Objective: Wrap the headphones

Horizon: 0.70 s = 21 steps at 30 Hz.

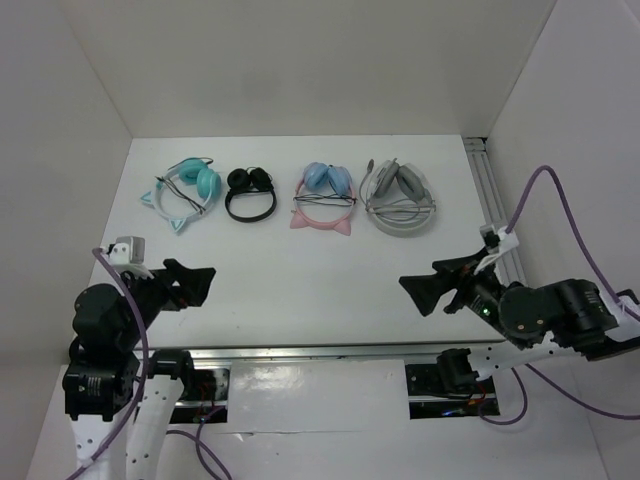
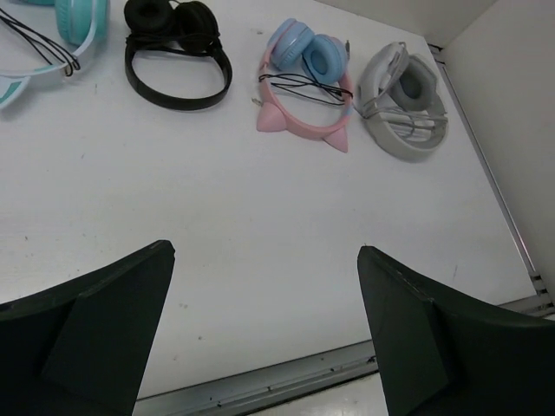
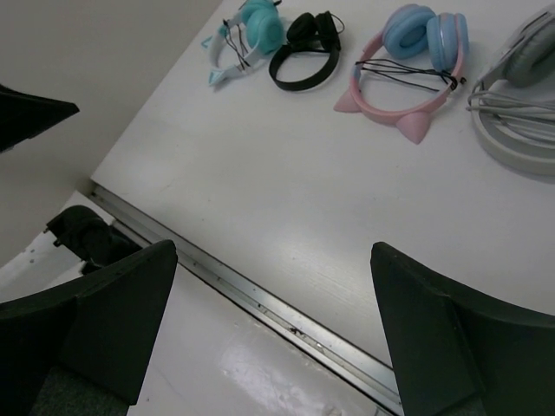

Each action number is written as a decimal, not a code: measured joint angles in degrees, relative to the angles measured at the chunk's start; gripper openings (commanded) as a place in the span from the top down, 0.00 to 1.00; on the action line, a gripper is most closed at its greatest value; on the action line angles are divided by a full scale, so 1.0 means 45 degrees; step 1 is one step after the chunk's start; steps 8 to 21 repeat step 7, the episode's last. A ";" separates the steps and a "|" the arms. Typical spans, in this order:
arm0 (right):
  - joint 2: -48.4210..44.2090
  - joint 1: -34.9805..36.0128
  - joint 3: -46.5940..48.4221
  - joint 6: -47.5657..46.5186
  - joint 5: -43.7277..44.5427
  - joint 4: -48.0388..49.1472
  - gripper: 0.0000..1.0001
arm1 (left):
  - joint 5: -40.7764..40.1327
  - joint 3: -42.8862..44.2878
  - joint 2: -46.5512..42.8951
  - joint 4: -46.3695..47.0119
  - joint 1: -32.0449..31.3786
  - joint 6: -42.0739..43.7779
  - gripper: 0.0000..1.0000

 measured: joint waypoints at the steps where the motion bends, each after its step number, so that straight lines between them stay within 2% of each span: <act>1: 0.0185 -0.0068 -0.0044 0.0083 0.0019 -0.0044 0.00 | 0.0039 0.0005 -0.0063 -0.0015 -0.0073 -0.0005 0.00; 7: 0.2958 -0.0175 0.0063 0.1243 0.0393 -0.1350 0.00 | 0.0107 0.0010 0.0000 -0.0107 -0.0185 -0.0005 0.00; 21: 0.2958 -0.0175 0.0063 0.1243 0.0393 -0.1350 0.00 | 0.0107 0.0010 0.0000 -0.0107 -0.0185 -0.0005 0.00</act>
